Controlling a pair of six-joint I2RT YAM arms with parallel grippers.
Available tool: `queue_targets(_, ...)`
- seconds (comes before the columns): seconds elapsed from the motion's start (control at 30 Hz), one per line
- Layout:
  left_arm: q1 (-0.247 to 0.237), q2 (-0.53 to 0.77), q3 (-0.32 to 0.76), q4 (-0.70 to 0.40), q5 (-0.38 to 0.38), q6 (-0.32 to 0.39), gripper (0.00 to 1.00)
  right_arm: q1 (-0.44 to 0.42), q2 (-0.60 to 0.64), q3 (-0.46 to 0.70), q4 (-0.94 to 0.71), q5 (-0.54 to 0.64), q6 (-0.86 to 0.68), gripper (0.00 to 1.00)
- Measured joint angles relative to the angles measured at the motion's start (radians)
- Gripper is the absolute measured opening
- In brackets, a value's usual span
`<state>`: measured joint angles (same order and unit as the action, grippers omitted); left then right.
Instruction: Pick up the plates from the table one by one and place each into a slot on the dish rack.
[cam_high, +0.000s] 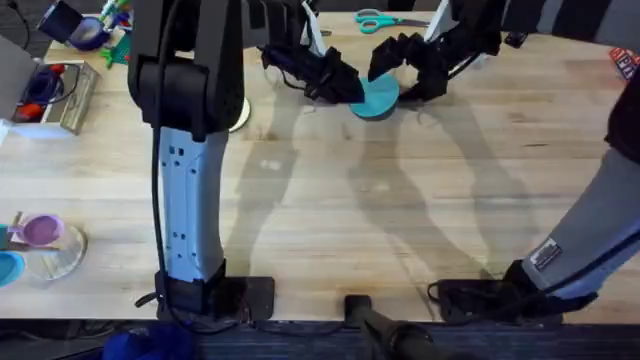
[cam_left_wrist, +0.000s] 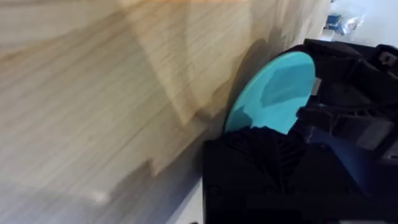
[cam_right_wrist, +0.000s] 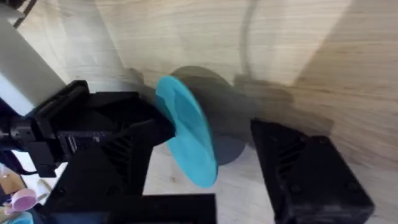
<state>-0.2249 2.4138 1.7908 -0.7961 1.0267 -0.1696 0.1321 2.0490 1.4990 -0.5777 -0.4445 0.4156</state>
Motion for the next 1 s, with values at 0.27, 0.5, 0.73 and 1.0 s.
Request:
queue_targets(0.27, 0.0, 0.0, 0.0, 0.0, 0.0, 0.0, 0.04, 0.0, 0.015, 0.0, 0.001, -0.008, 0.003, 0.658)
queue_targets(0.5, 0.0, 0.0, 0.0, 0.0, 0.0, 0.0, 0.04, 0.002, 0.017, 0.0, 0.0, -0.017, 0.003, 0.261)
queue_targets(0.73, 0.009, 0.0, 0.002, 0.003, 0.012, -0.004, 0.04, -0.007, 0.007, 0.011, 0.006, -0.073, 0.003, 0.04)
queue_targets(1.0, 0.009, 0.0, 0.003, 0.007, 0.011, -0.004, 0.04, -0.008, 0.007, 0.011, 0.003, -0.075, 0.003, 0.031)
